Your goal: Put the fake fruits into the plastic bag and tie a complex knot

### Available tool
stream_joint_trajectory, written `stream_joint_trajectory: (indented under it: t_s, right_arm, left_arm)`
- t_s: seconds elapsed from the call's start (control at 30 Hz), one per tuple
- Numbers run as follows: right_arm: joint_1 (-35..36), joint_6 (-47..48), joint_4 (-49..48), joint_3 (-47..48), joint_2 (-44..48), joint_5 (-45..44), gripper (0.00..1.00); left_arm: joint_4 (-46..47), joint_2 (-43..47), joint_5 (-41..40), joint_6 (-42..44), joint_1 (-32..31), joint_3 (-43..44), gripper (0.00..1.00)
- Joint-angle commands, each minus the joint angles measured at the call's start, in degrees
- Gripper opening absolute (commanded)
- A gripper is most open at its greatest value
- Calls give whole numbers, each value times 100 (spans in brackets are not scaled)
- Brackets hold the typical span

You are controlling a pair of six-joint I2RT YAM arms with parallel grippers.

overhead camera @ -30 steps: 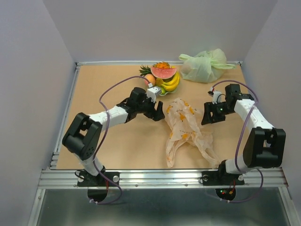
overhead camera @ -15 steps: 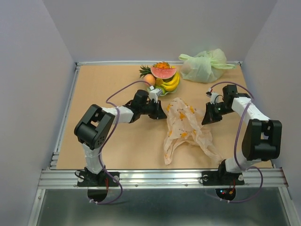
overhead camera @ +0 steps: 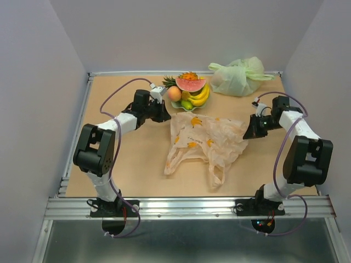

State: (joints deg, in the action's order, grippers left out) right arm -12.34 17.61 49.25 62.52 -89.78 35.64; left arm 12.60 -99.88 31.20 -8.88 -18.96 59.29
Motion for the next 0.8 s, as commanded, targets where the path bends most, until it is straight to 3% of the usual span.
stream_joint_trajectory:
  t_s: [0.0,0.07,0.1,0.13,0.2,0.23,0.27,0.3,0.33,0.37,0.4,0.47,0.57,0.67,0.77]
  right_arm:
    - [-67,51,-126,515,-154,48,0]
    - [-67,-46,-118,664,-242,57,19]
    - [-67,-90,-92,752,-225,49,33]
    - [-67,-82,-39,866,-59,-56,69]
    - [-67,49,-12,981,301,-249,91]
    - [-67,85,-12,1025,712,-294,100]
    - [-58,137,-4,1060,907,-294,100]
    - [-58,207,-4,1139,1092,-286,100]
    - [-49,234,14,1174,1268,-251,100]
    - [12,269,49,1209,1505,-189,100]
    - [73,304,84,1236,1611,-154,100]
    - [310,331,198,1175,1753,-189,100]
    - [1213,287,242,738,2069,-329,100]
    - [2257,138,243,402,2193,-706,100]
    - [2752,138,243,42,2131,-655,100]
  left_arm:
    - [-670,30,-405,677,-107,688,0]
    - [-829,-58,-273,686,-169,917,2]
    - [-908,-32,-159,660,-169,1031,9]
    - [-943,81,7,651,-161,1067,25]
    - [-1162,275,123,747,-169,1085,48]
    - [-1233,537,140,791,-161,1059,53]
    - [-1251,687,167,827,-143,928,54]
    - [-1390,854,332,801,-117,814,74]
    - [-1409,1178,395,774,-108,717,76]
    - [-1427,1355,448,748,-82,472,90]
    - [-1444,1513,466,739,-90,339,96]
    - [-1418,1995,484,643,-99,49,99]
    - [-1470,2480,116,686,-414,-609,99]
    - [-1506,2613,-79,652,-634,-927,99]
    - [-1454,2421,-237,327,-749,-1270,99]
